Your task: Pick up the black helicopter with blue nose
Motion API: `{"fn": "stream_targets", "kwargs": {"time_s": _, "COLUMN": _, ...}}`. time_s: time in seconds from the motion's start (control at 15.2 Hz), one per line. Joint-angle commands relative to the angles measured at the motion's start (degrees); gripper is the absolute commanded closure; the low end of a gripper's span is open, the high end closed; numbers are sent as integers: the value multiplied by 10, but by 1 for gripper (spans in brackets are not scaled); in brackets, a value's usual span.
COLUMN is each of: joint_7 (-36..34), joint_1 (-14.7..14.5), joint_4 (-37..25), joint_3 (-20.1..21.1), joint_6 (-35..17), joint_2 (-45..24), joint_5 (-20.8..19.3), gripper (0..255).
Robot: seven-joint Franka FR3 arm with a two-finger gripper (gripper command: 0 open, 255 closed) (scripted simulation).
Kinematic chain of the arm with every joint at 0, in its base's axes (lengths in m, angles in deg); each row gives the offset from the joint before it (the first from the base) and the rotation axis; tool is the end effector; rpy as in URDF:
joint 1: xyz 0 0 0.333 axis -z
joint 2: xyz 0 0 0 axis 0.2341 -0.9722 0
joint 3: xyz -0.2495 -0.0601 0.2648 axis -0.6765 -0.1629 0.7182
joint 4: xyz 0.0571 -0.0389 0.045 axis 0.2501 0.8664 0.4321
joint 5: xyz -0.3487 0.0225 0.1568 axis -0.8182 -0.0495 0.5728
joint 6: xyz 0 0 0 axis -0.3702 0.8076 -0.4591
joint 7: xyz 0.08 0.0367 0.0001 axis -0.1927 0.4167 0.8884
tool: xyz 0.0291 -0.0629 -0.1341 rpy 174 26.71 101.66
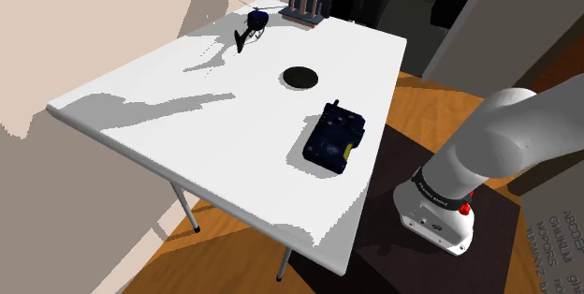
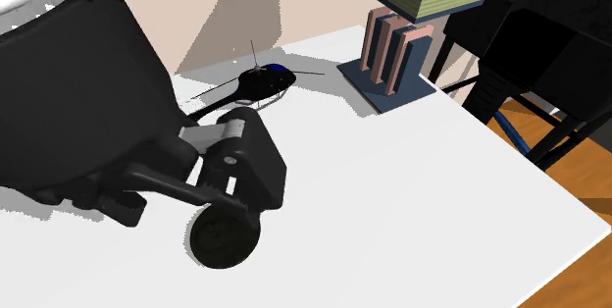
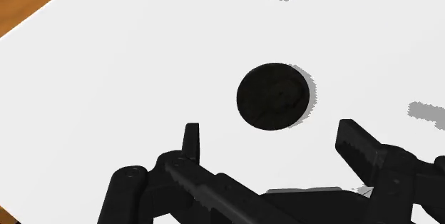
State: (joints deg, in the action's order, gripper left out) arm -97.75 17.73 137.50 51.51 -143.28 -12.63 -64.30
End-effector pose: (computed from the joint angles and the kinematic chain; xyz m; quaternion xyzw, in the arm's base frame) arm 0.3416 0.0784 0.5994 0.9932 -0.1074 0.0118 0.0441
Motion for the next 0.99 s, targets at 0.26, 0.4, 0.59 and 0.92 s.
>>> {"fn": "stream_targets", "kwargs": {"time_s": 0.26, "joint_7": -144, "joint_1": 29, "joint_4": -82, "joint_3": 46, "joint_6": -45, "joint_2": -136, "joint_5": 5, "gripper": 0}}
{"fn": "stream_targets", "kwargs": {"time_s": 0.4, "joint_7": -190, "joint_1": 37, "joint_4": -114, "joint_3": 57, "joint_6": -56, "joint_2": -182, "joint_5": 0, "gripper": 0}}
{"fn": "stream_targets", "kwargs": {"time_s": 0.59, "joint_7": -259, "joint_1": 44, "joint_4": -167, "joint_3": 69, "joint_6": -68, "joint_2": -253, "joint_5": -11, "gripper": 0}}
{"fn": "stream_targets", "kwargs": {"time_s": 0.92, "joint_7": -366, "joint_1": 44, "joint_4": -271, "joint_3": 73, "joint_6": -75, "joint_2": -372, "joint_5": -36, "gripper": 0}}
